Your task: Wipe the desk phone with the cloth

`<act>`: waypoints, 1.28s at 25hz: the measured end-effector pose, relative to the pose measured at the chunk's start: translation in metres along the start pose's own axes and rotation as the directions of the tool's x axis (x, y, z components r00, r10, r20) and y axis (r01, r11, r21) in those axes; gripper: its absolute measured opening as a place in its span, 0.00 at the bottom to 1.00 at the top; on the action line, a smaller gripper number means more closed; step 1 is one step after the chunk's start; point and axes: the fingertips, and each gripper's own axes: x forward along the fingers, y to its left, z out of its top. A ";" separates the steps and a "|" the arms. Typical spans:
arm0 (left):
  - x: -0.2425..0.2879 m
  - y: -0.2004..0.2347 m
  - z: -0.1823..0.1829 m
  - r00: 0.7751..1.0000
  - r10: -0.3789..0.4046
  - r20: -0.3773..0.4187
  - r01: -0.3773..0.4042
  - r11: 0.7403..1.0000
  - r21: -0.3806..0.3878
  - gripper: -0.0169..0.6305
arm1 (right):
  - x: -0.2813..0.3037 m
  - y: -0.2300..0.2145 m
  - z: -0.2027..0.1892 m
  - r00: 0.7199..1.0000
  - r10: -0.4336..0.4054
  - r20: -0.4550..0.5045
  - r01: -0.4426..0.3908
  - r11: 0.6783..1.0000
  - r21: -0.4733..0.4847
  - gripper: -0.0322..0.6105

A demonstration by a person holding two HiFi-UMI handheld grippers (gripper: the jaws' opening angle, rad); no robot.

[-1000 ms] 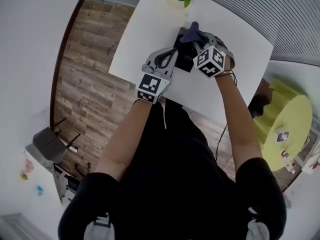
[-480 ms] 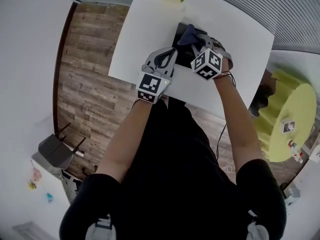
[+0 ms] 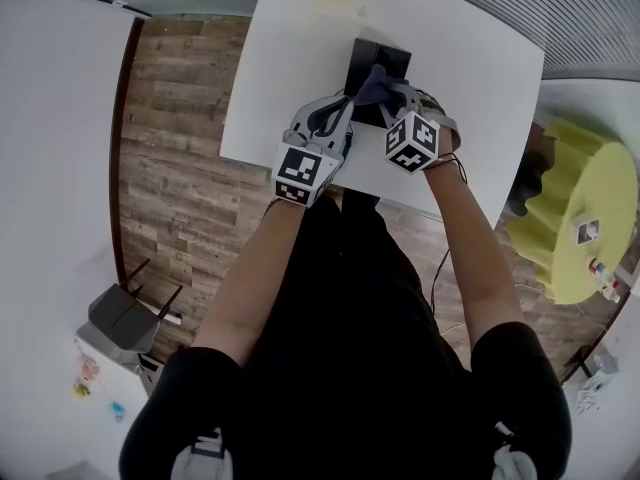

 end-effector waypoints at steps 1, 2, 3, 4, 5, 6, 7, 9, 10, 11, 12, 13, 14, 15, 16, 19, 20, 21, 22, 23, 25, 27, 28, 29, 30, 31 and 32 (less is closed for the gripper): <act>-0.001 0.000 -0.001 1.000 -0.005 0.000 0.005 1.000 0.000 0.04 | -0.001 0.006 -0.001 1.000 0.002 -0.003 -0.002 1.000 0.004 0.17; -0.002 0.000 -0.003 1.000 -0.009 0.000 0.009 1.000 0.000 0.04 | -0.001 0.011 -0.003 1.000 0.006 -0.007 -0.006 1.000 0.009 0.17; -0.002 -0.001 -0.004 1.000 -0.014 -0.002 0.014 1.000 0.000 0.04 | -0.001 0.017 -0.004 1.000 0.010 -0.011 -0.010 1.000 0.013 0.17; -0.003 -0.002 -0.006 1.000 -0.019 -0.004 0.019 1.000 0.000 0.04 | -0.001 0.022 -0.006 1.000 0.015 -0.016 -0.014 1.000 0.017 0.17; -0.003 -0.002 -0.007 1.000 -0.024 -0.006 0.024 1.000 0.001 0.04 | -0.001 0.027 -0.008 1.000 0.019 -0.021 -0.019 1.000 0.021 0.17; -0.003 -0.002 -0.009 1.000 -0.029 -0.008 0.029 1.000 0.002 0.04 | -0.001 0.032 -0.009 0.999 0.023 -0.026 -0.023 0.999 0.025 0.17; -0.003 -0.003 -0.010 0.999 -0.034 -0.009 0.034 0.999 0.003 0.04 | -0.001 0.035 -0.011 0.999 0.028 -0.031 -0.027 0.999 0.029 0.17; -0.003 -0.003 -0.012 0.999 -0.043 -0.014 0.043 0.999 0.003 0.04 | 0.000 0.042 -0.013 0.998 0.040 -0.042 -0.038 0.999 0.038 0.17; -0.004 -0.004 -0.014 0.999 -0.047 -0.016 0.047 0.999 0.004 0.04 | 0.001 0.045 -0.014 0.998 0.046 -0.048 -0.044 0.998 0.042 0.17; -0.005 -0.004 -0.014 0.999 -0.051 -0.016 0.051 0.999 0.006 0.04 | 0.001 0.048 -0.015 0.997 0.051 -0.054 -0.049 0.998 0.047 0.17; -0.006 -0.004 -0.016 0.998 -0.053 -0.017 0.053 0.999 0.007 0.04 | 0.000 0.051 -0.016 0.997 0.055 -0.058 -0.052 0.997 0.053 0.17; -0.008 -0.005 -0.017 0.998 -0.055 -0.018 0.055 0.998 0.007 0.04 | 0.000 0.054 -0.017 0.996 0.059 -0.063 -0.056 0.997 0.059 0.17; -0.010 -0.005 -0.018 0.998 -0.056 -0.020 0.056 0.998 0.008 0.04 | -0.001 0.058 -0.018 0.996 0.064 -0.069 -0.059 0.996 0.066 0.17; -0.011 -0.005 -0.018 0.998 -0.059 -0.023 0.059 0.998 0.009 0.04 | -0.001 0.061 -0.020 0.995 0.069 -0.075 -0.063 0.995 0.073 0.17; -0.013 -0.005 -0.018 0.998 -0.062 -0.026 0.062 0.998 0.011 0.04 | -0.001 0.064 -0.021 0.994 0.073 -0.081 -0.067 0.995 0.080 0.17; -0.018 -0.006 -0.017 0.997 -0.070 -0.026 0.071 0.997 0.018 0.04 | -0.002 0.074 -0.024 0.990 0.098 -0.104 -0.088 0.991 0.098 0.17; -0.019 -0.006 -0.016 0.997 -0.072 -0.024 0.072 0.997 0.022 0.04 | -0.003 0.076 -0.024 0.988 0.109 -0.113 -0.098 0.990 0.100 0.17; -0.020 -0.006 -0.014 0.997 -0.073 -0.023 0.074 0.997 0.024 0.04 | -0.005 0.078 -0.024 0.986 0.118 -0.119 -0.106 0.989 0.102 0.17; -0.021 -0.006 -0.013 0.997 -0.075 -0.023 0.076 0.997 0.026 0.04 | -0.007 0.078 -0.023 0.986 0.120 -0.119 -0.107 0.988 0.109 0.17; -0.022 -0.006 -0.012 0.997 -0.078 -0.021 0.079 0.996 0.030 0.04 | -0.011 0.076 -0.021 0.987 0.116 -0.112 -0.103 0.987 0.120 0.17; -0.021 -0.005 -0.005 0.997 -0.081 -0.014 0.081 0.996 0.040 0.04 | -0.020 0.063 -0.013 0.992 0.091 -0.089 -0.078 0.987 0.143 0.17; -0.020 -0.003 0.002 0.997 -0.077 -0.001 0.077 0.996 0.045 0.04 | -0.031 0.046 -0.004 0.996 0.059 -0.067 -0.049 0.988 0.147 0.17; -0.020 -0.002 0.006 0.997 -0.073 0.004 0.073 0.996 0.045 0.04 | -0.035 0.038 0.002 0.997 0.045 -0.060 -0.036 0.989 0.141 0.17; -0.019 0.000 0.008 0.998 -0.069 0.009 0.069 0.997 0.048 0.04 | -0.040 0.029 0.007 0.998 0.031 -0.053 -0.024 0.991 0.133 0.17; -0.018 0.002 0.011 0.998 -0.064 0.012 0.064 0.997 0.051 0.04 | -0.044 0.021 0.012 0.999 0.018 -0.047 -0.012 0.992 0.124 0.17; -0.017 0.003 0.014 0.998 -0.059 0.015 0.058 0.997 0.052 0.04 | -0.047 0.014 0.018 0.999 0.004 -0.042 0.001 0.993 0.115 0.17; -0.016 0.005 0.018 0.998 -0.053 0.021 0.052 0.997 0.051 0.04 | -0.050 0.006 0.023 0.999 -0.009 -0.037 0.012 0.994 0.106 0.17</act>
